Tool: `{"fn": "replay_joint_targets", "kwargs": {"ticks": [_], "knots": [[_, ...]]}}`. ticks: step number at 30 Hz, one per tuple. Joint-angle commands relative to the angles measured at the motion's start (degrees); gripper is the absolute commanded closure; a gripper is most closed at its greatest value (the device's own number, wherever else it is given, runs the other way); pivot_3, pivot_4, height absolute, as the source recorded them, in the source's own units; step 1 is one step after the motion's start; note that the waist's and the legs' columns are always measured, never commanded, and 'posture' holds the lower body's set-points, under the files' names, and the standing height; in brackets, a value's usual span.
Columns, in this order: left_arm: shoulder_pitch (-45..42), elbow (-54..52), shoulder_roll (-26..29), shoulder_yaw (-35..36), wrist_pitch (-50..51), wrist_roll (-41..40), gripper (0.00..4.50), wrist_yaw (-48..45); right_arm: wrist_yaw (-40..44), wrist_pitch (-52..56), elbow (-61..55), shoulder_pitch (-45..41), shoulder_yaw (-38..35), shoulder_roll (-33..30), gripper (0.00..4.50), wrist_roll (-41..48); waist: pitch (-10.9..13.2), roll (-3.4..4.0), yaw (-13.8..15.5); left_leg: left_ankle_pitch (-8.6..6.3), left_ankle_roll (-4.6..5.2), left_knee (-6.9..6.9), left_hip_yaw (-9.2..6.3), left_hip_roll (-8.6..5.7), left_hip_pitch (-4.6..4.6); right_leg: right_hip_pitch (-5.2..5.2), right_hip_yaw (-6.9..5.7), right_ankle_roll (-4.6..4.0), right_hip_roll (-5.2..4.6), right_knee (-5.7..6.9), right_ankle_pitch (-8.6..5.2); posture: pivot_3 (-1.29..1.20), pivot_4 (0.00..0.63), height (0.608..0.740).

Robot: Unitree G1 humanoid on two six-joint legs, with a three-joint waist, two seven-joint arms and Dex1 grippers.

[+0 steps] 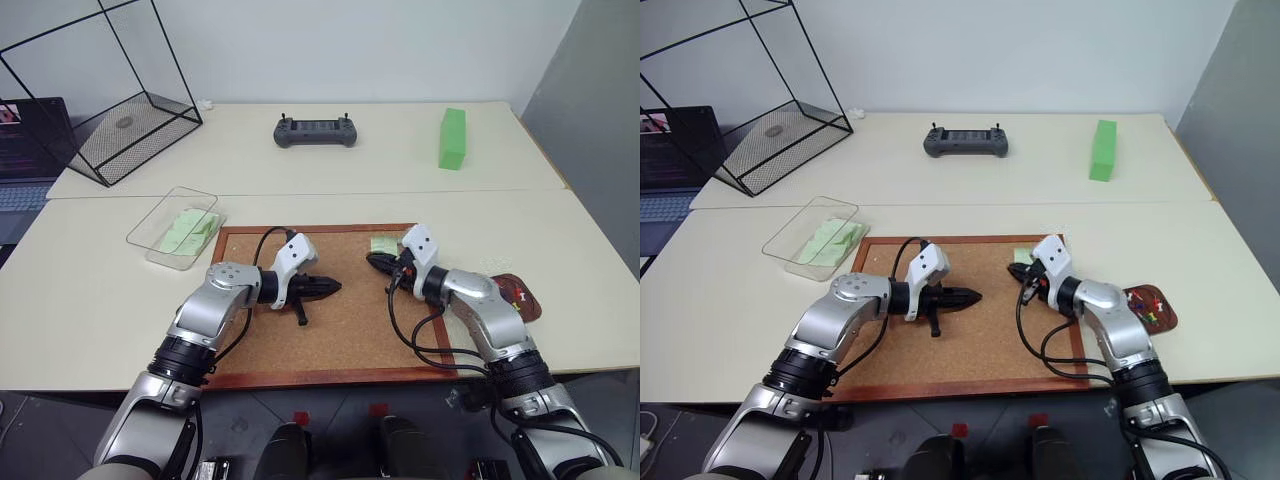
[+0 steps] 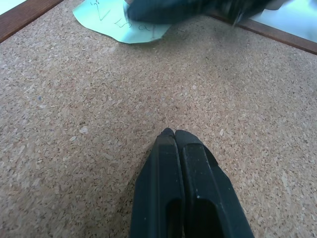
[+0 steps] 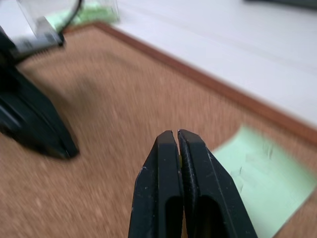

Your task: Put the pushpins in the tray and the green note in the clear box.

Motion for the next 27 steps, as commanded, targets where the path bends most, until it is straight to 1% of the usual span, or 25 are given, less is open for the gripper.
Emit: {"fn": "replay_joint_targets", "kwargs": {"ticks": [1, 7, 15, 18, 22, 27], "knots": [[0.9, 0.87, 0.1, -1.21, -0.58, 1.49, 4.5, 0.45, -0.16, 2.19, -5.72, -1.5, -1.99, -0.63, 4.48, 1.61, 0.0, 0.0, 0.0, 0.0, 0.0, 0.0, 0.0, 0.0, 0.0, 0.0, 0.0, 0.0, 0.0, 0.0, 0.0, 0.0, 0.15, 0.74], [0.65, 1.43, -0.12, -1.43, -1.2, 1.79, 4.5, 0.63, -0.48, 3.69, -7.61, -1.58, -2.67, -1.0, 4.48, 1.54, 0.0, 0.0, 0.02, 0.0, 0.0, 0.0, 0.0, 0.0, 0.0, 0.01, -0.01, 0.0, 0.0, 0.0, 0.0, 0.0, 0.15, 0.74], [0.54, 1.57, 0.18, -0.84, -1.66, 1.81, 4.5, 0.87, -1.03, 5.58, -10.6, 0.52, -4.63, -3.95, 4.48, 1.74, 0.0, 0.0, 0.07, 0.0, 0.0, 0.0, -0.01, -0.01, -0.01, 0.01, -0.01, 0.0, -0.01, -0.01, 0.0, 0.0, 0.15, 0.74], [0.73, 1.16, 0.18, -0.87, -1.46, 1.76, 4.5, 0.95, -1.38, 8.06, -13.12, 2.87, -7.57, -5.92, 4.48, 3.21, 0.0, 0.0, 0.1, 0.0, 0.0, 0.0, 0.0, -0.01, -0.01, 0.01, -0.01, 0.0, -0.01, -0.02, 0.0, 0.0, 0.15, 0.74], [1.18, 0.77, 0.25, -1.03, -1.62, 1.88, 4.5, 1.02, -2.93, 14.82, -20.98, 9.91, -15.03, -10.72, 4.48, 6.74, 0.0, 0.0, 0.21, 0.0, 0.0, -0.01, -0.01, -0.01, -0.04, 0.01, -0.01, 0.0, -0.02, -0.03, 0.0, 0.0, 0.15, 0.74], [1.45, 0.82, -0.06, -1.36, -1.92, 1.88, 4.5, 0.97, -5.88, 20.76, -27.81, 17.84, -22.57, -13.64, 4.48, 9.45, -0.03, 0.05, 0.12, 0.0, 0.01, -0.02, -0.01, -0.02, 0.0, 0.05, 0.02, 0.01, -0.02, -0.02, -0.01, 0.0, 0.15, 0.74]]}}
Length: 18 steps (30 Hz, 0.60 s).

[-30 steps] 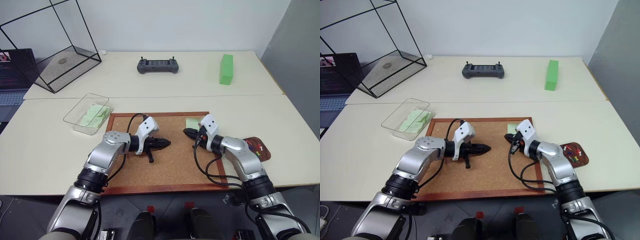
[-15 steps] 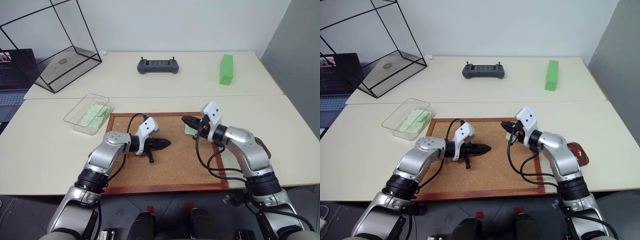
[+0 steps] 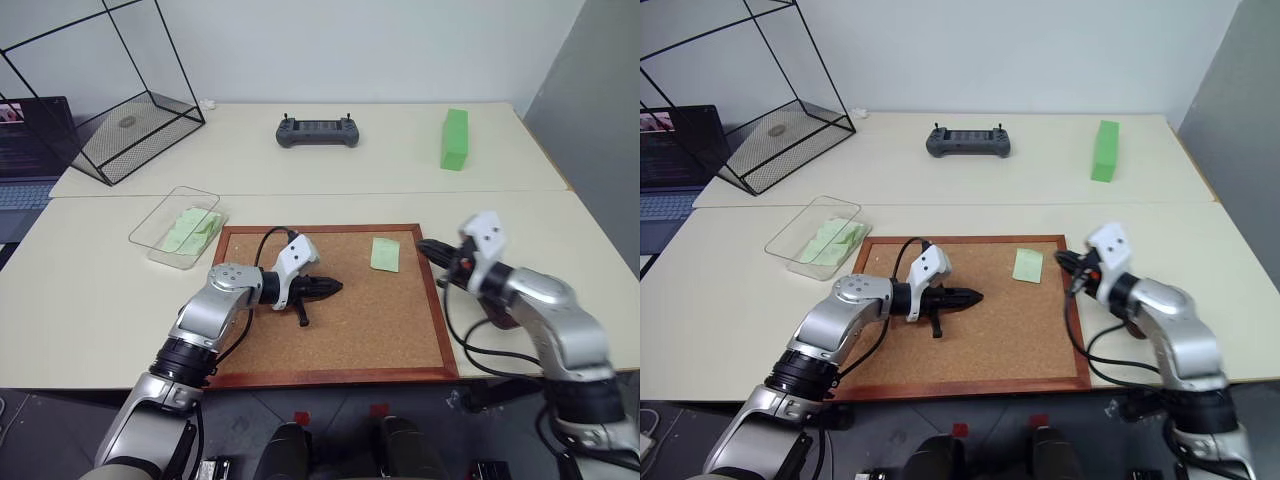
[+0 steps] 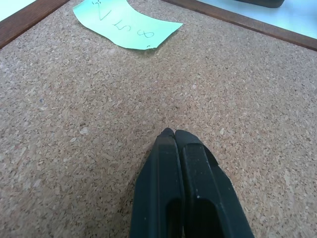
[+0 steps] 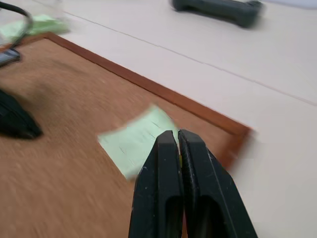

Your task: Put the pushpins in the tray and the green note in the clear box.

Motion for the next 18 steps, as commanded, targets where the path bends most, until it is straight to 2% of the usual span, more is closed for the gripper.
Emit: {"fn": "replay_joint_targets", "kwargs": {"ticks": [1, 4, 8, 18], "knots": [[0.86, 0.79, -0.18, -1.15, 0.03, 1.29, 4.5, 0.52, -2.32, 3.78, -6.82, 4.64, -6.11, -1.64, 4.48, 2.69, 0.0, 0.0, -0.04, 0.0, 0.0, -0.01, 0.02, -0.01, 0.03, 0.02, 0.01, 0.01, 0.02, -0.01, -0.01, 0.0, 0.15, 0.74], [0.49, 1.7, -0.41, -1.39, -0.44, 1.43, 4.5, 0.16, -3.94, 4.21, -7.91, 9.97, -10.07, -2.23, 4.48, 2.29, 0.0, 0.0, -0.04, 0.0, 0.0, 0.0, 0.05, -0.03, 0.03, 0.02, 0.03, 0.02, 0.03, 0.0, -0.01, 0.0, 0.15, 0.74], [-0.21, 2.8, -0.67, -1.61, -0.94, 1.62, 4.5, -0.28, -5.62, 3.41, -7.57, 13.48, -11.42, -2.25, 4.48, 1.18, -0.01, 0.01, -0.03, 0.0, 0.0, 0.0, 0.08, -0.04, 0.01, 0.01, 0.08, 0.02, 0.02, -0.04, -0.01, 0.0, 0.15, 0.74], [-1.77, 4.68, -0.99, -2.08, -1.89, 1.91, 4.5, -1.07, -8.31, 1.57, -4.15, 16.75, -14.04, -1.78, 4.48, 0.46, -0.01, 0.01, 0.12, 0.0, 0.0, 0.01, 0.11, -0.08, 0.02, 0.03, 0.09, 0.16, 0.02, -0.05, -0.1, 0.0, 0.15, 0.74]]}}
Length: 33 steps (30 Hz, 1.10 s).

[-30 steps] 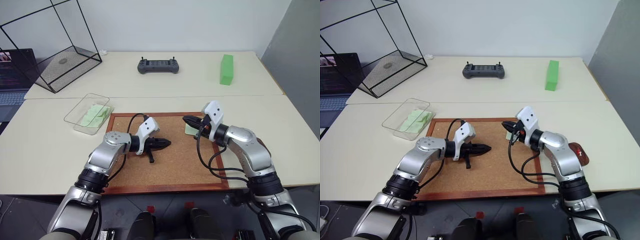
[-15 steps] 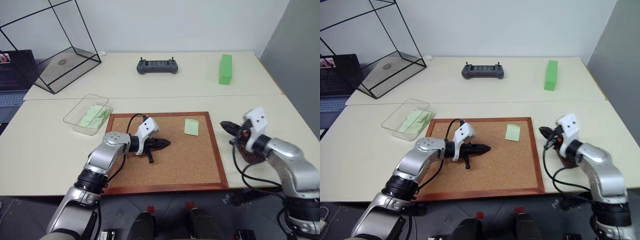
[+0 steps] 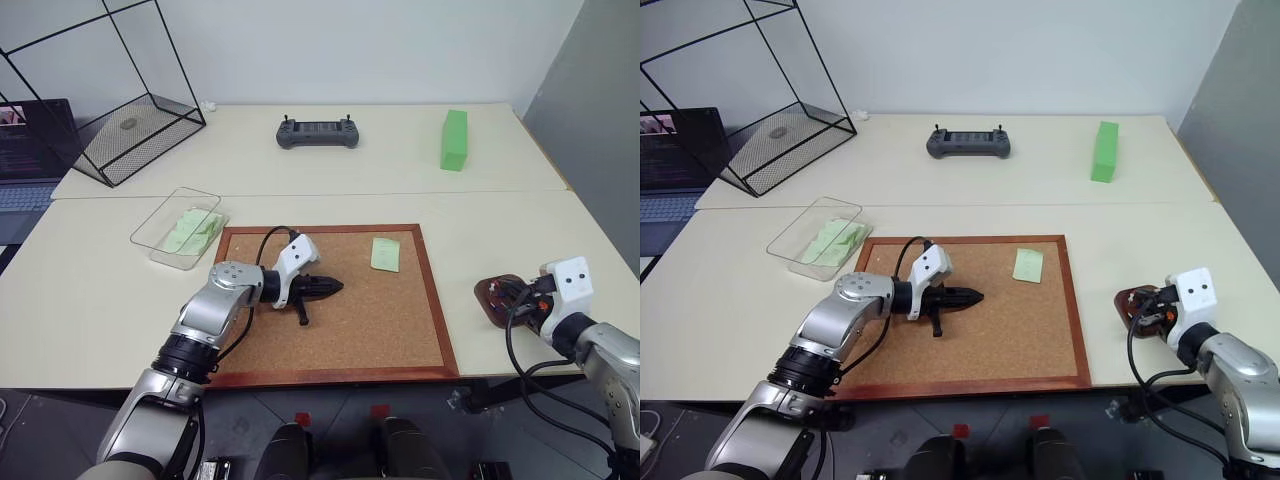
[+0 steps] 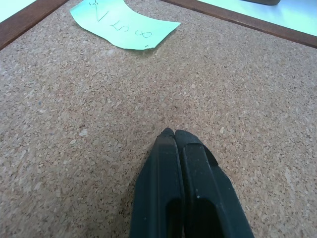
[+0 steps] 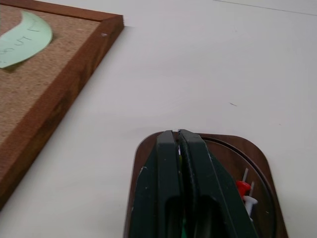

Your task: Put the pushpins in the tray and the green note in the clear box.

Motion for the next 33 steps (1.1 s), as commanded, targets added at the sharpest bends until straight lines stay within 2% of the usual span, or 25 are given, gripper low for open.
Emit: {"fn": "replay_joint_targets", "kwargs": {"ticks": [1, 2, 9, 26, 27, 30, 33], "knots": [[0.02, 1.3, -0.32, -1.27, 0.09, 1.71, 4.5, 0.47, -0.64, -1.43, 0.13, 0.65, -2.38, -0.24, 4.48, 0.44, 0.0, 0.0, 0.01, 0.0, 0.0, 0.0, 0.0, 0.0, 0.0, 0.0, 0.0, 0.0, 0.0, 0.0, 0.0, 0.0, 0.15, 0.74], [0.01, 1.32, -0.3, -1.27, 0.05, 1.72, 4.5, 0.43, -0.69, -1.55, 0.3, 0.64, -2.44, -0.19, 4.48, 0.5, 0.0, 0.0, 0.0, 0.0, 0.0, 0.0, 0.0, 0.01, 0.0, 0.0, 0.01, -0.01, 0.0, 0.0, 0.0, 0.0, 0.15, 0.74], [0.33, 1.08, -0.11, -1.09, 0.1, 1.63, 4.5, 0.45, -1.07, -2.24, 1.26, 0.69, -2.5, -0.57, 3.2, 0.3, 0.0, 0.01, -0.02, 0.0, 0.0, 0.0, 0.01, 0.01, 0.01, 0.0, 0.02, 0.0, 0.0, 0.0, 0.0, 0.0, 0.15, 0.74], [0.43, 1.12, -0.18, -1.01, 0.01, 1.6, 4.5, 0.55, -0.46, -3.12, 2.19, 0.48, -2.4, -1.41, 3.2, 0.49, 0.0, 0.01, -0.02, 0.0, 0.0, 0.0, 0.01, 0.0, 0.01, 0.0, 0.01, 0.0, 0.0, 0.0, 0.0, 0.0, 0.15, 0.74], [0.41, 1.16, -0.15, -1.01, -0.02, 1.62, 4.5, 0.54, -0.46, -3.16, 2.19, 0.49, -2.38, -1.4, 2.86, 0.52, -0.01, 0.01, -0.02, 0.0, 0.0, 0.0, 0.0, 0.01, 0.01, 0.0, 0.01, 0.0, 0.0, 0.0, 0.0, 0.0, 0.15, 0.74], [0.31, 1.24, -0.11, -0.96, 0.01, 1.61, 4.5, 0.51, -0.55, -3.35, 2.13, 0.42, -2.21, -1.41, 2.36, 0.42, 0.0, 0.01, -0.02, 0.0, 0.0, 0.0, 0.01, 0.01, 0.01, 0.0, 0.02, 0.0, 0.0, 0.0, 0.0, 0.0, 0.15, 0.74], [0.28, 1.23, -0.06, -0.98, 0.01, 1.62, 4.5, 0.44, -0.17, -3.61, 1.69, 0.43, -2.3, -1.35, 2.36, 0.91, 0.0, 0.01, -0.02, 0.0, 0.0, 0.0, 0.0, 0.01, 0.01, 0.0, 0.02, 0.0, 0.0, 0.0, 0.0, 0.0, 0.15, 0.74]]}}
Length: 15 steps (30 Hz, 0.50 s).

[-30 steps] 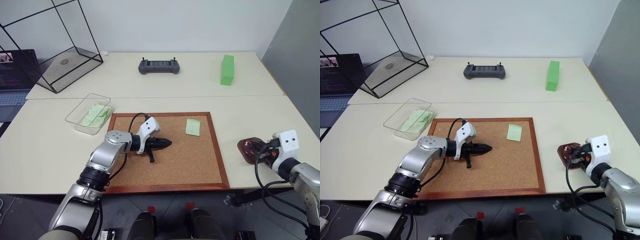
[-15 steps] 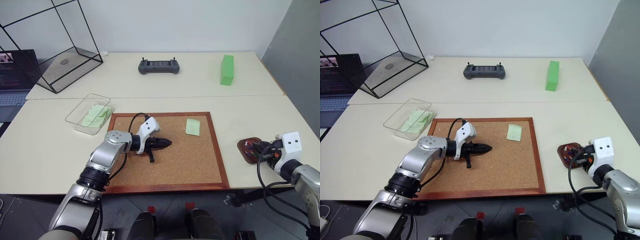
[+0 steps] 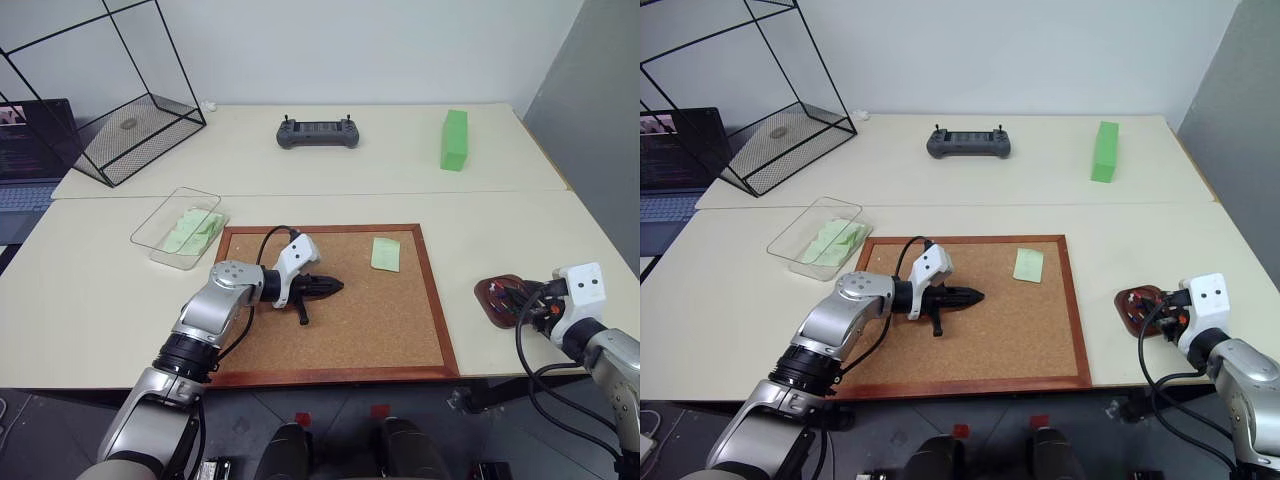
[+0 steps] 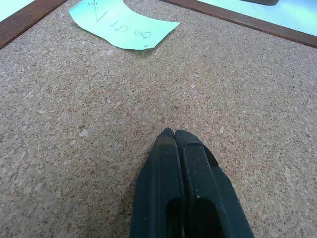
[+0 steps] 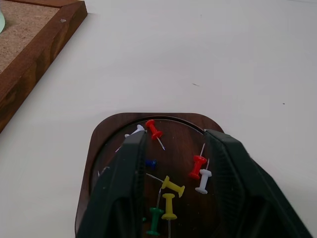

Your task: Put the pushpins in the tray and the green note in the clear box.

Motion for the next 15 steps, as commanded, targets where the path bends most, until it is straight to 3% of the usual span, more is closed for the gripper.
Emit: {"fn": "replay_joint_targets", "kwargs": {"ticks": [1, 8, 15], "knots": [[0.3, 1.06, -0.06, -0.98, 0.15, 1.56, 4.5, 0.44, 0.96, -1.47, -1.51, -0.3, -1.36, -0.81, 2.36, 1.22, 0.0, 0.0, 0.0, 0.0, 0.0, 0.0, 0.0, 0.0, 0.0, 0.0, 0.0, 0.0, 0.0, 0.0, 0.0, 0.0, 0.15, 0.74], [-0.67, 0.34, -0.19, 0.42, 1.9, -0.07, 4.5, 0.29, 7.63, -2.16, -9.02, 0.23, -0.05, -3.65, 2.36, 5.16, 0.0, 0.01, -0.02, 0.0, 0.0, 0.0, 0.0, 0.0, 0.0, 0.0, 0.0, 0.01, 0.0, 0.0, -0.01, 0.0, 0.15, 0.74], [-6.14, -1.11, 1.29, 4.53, 5.28, -4.61, 4.5, -2.25, 8.98, 0.95, -17.18, -3.9, 4.24, -4.3, 2.36, 10.73, 0.1, -0.14, -0.13, 0.0, 0.0, 0.0, -0.04, 0.0, -0.07, -0.04, -0.06, 0.1, 0.06, -0.01, -0.06, 0.0, 0.15, 0.74]]}}
